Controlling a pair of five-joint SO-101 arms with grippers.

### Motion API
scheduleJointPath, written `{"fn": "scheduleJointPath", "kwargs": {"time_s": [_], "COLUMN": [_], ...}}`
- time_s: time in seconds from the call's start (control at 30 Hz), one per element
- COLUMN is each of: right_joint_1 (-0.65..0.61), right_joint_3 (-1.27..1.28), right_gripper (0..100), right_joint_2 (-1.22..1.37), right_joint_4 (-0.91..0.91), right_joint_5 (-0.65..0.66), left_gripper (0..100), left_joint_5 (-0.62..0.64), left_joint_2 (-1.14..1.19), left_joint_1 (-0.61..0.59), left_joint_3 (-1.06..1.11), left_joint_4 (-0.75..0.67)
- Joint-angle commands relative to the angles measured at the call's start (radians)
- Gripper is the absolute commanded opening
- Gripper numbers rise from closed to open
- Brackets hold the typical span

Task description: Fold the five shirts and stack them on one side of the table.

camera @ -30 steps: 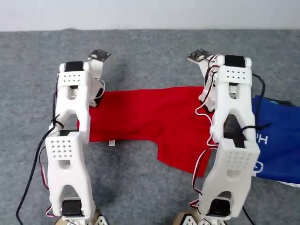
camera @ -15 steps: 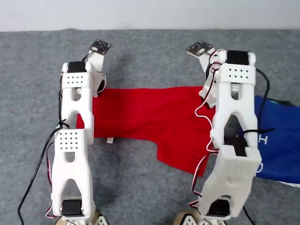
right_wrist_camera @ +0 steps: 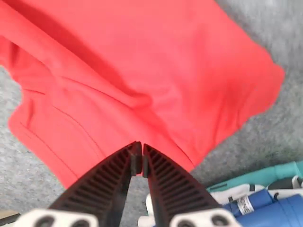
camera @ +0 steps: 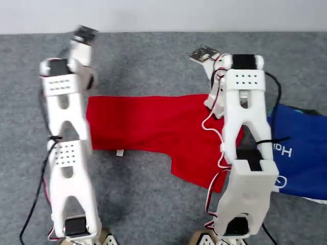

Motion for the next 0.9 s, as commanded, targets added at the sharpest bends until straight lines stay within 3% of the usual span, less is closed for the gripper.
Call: {"fn": "scheduleJointPath", "kwargs": {"time_s": [0.0,0.17,0.47,0.63,0.87], "right_joint_1": [-0.050,-0.056,0.013,0.061,0.188], "right_joint_3": [-0.057,-0.057,-0.032,0.104,0.361], "right_gripper": [0.9,0.9,12.5,12.1,12.1], "right_joint_2": [-0.082,-0.105,-0.262,-0.371,-0.575], "right_joint_4": [0.033,0.041,0.044,0.044,0.044], "right_joint_5": [-0.011,-0.012,-0.107,-0.109,-0.109], "left_gripper": [0,1,12,12,19], "left_joint_5": [0.002,-0.080,-0.299,-0.385,-0.493], "left_joint_2": [-0.238,-0.557,-1.079,-1.111,-1.109], "left_joint_1": [-0.089,-0.126,0.009,0.063,0.107], "left_joint_3": [0.154,0.558,1.250,1.419,1.484], "left_joint_4": [0.034,0.032,0.015,-0.046,-0.110]}}
